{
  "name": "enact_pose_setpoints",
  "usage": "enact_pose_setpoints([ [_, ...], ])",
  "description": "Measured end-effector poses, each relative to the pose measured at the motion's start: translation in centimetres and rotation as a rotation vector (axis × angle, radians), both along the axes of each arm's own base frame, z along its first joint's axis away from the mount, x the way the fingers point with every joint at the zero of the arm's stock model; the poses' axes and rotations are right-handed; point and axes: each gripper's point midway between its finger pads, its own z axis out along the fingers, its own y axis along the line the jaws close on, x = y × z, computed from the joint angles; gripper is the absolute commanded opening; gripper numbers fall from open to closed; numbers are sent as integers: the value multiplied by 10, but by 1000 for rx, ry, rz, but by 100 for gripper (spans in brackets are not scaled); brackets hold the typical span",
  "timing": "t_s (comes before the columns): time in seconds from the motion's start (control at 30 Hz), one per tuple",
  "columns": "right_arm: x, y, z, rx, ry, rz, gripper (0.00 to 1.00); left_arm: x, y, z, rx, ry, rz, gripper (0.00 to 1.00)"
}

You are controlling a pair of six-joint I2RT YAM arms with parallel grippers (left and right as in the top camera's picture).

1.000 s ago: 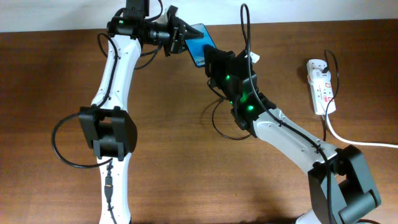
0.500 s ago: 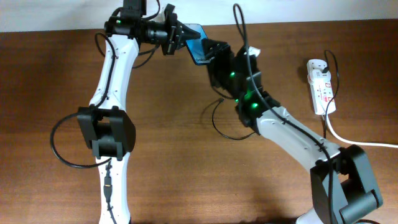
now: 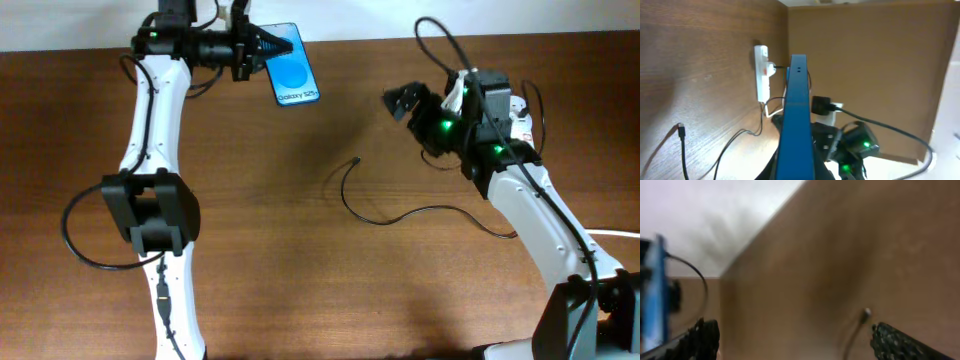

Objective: Plug charger to phone and switch on socket

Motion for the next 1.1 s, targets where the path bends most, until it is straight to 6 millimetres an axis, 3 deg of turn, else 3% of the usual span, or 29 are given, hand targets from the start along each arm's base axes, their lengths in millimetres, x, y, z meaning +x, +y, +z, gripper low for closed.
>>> enact_pose_setpoints([
  [0.1,-11,6,-10,-17,36,58,80,-3,3,5,-30,-15,-20,0],
  [0.27,-22,45,-70,-37,304,180,67,-6,2,9,-50,-23,-40,0],
  [0.4,-6,68,-92,-28,384,233,54,-6,2,9,-53,-23,-43,0],
  [0.47,-4,72,-105,-15,423,239,50,-6,2,9,-53,-24,-43,0],
  [0.57,-15,74,-141,-5,537,249,47,-6,2,9,-53,-24,-43,0],
  [0.67,-19,79,-152,6,567,262,43,-6,2,9,-53,-24,-43,0],
  [0.73,-18,85,-157,30,577,273,35,-6,2,9,-53,-24,-43,0],
  [0.83,-22,96,-174,72,685,304,35,-8,-1,9,-56,-16,-50,0],
  [0.93,-15,99,-168,62,681,320,34,-11,-5,11,-64,-16,-64,0],
  [1.1,-15,93,-167,54,671,344,6,-12,-6,12,-70,-16,-70,0],
])
